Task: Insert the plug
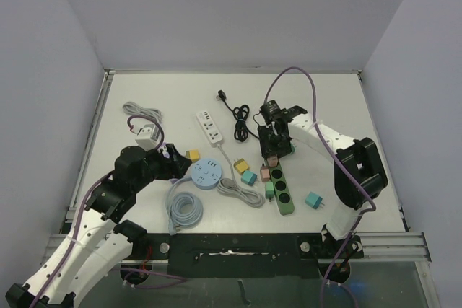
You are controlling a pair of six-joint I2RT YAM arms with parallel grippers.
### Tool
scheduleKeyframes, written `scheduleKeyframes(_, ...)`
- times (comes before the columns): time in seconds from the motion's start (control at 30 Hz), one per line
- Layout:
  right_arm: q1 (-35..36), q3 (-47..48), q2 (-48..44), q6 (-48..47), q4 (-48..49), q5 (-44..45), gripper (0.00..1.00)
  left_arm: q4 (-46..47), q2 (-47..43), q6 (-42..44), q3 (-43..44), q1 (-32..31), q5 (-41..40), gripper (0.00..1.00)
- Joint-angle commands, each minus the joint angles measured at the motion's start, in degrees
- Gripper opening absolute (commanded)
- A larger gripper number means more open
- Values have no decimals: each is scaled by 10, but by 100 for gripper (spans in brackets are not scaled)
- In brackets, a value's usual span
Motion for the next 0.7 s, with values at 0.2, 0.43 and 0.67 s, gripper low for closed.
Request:
scheduleKeyframes(0.2, 5, -6, -65, 37, 16, 33, 51, 15, 5, 3, 7, 1, 0, 72)
scheduleKeyframes(0.43, 14, -24, -49, 37, 25, 36, 43, 16, 8, 1, 5, 1, -2, 72)
scheduleKeyframes(0.67, 15, -34, -19, 31, 31, 45, 21, 16, 10, 1, 5, 1, -2, 72)
